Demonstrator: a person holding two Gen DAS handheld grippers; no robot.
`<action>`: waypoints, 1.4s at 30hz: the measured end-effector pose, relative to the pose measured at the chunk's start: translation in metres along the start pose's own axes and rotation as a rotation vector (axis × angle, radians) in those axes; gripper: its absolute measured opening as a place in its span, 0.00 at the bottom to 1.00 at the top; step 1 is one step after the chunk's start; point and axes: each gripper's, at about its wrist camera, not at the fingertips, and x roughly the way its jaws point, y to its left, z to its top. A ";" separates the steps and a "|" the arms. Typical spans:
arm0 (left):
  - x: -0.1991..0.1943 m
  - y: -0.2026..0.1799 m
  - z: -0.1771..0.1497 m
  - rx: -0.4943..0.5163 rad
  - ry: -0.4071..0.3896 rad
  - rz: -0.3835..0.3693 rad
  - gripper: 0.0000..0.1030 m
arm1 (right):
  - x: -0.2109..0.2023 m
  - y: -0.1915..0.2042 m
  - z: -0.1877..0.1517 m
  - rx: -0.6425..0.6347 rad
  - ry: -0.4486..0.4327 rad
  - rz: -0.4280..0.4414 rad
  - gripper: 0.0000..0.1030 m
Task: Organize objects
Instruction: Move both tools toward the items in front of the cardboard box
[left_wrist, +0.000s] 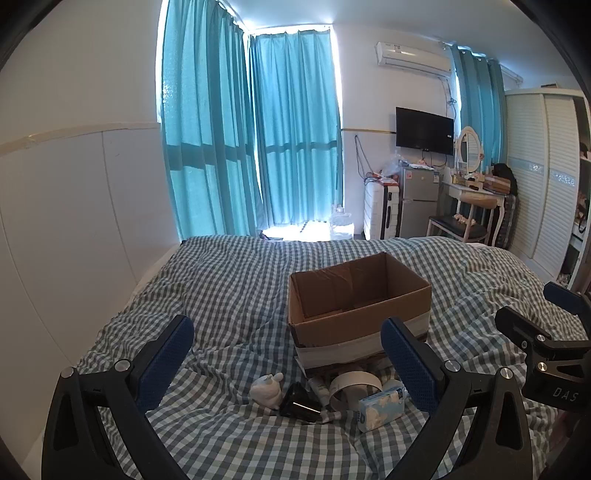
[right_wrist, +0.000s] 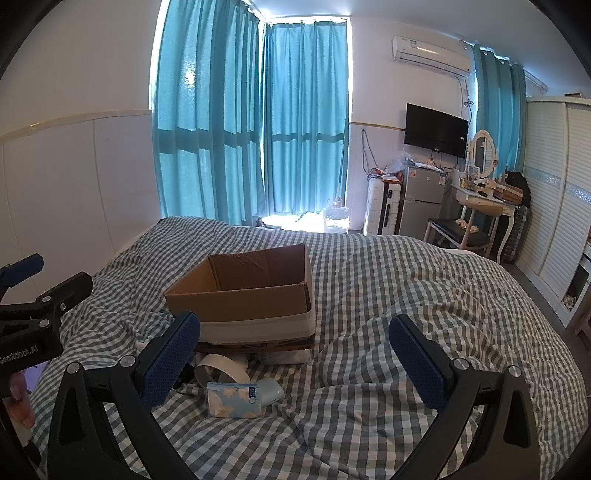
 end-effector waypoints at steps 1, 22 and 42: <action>0.000 0.000 0.000 0.000 0.000 0.000 1.00 | -0.001 0.000 0.001 0.000 0.000 0.000 1.00; -0.001 0.004 -0.004 -0.004 0.013 0.003 1.00 | -0.002 0.003 0.002 -0.009 0.006 0.002 1.00; 0.020 0.011 -0.009 -0.018 0.095 -0.002 1.00 | 0.012 0.017 -0.001 -0.054 0.051 0.006 1.00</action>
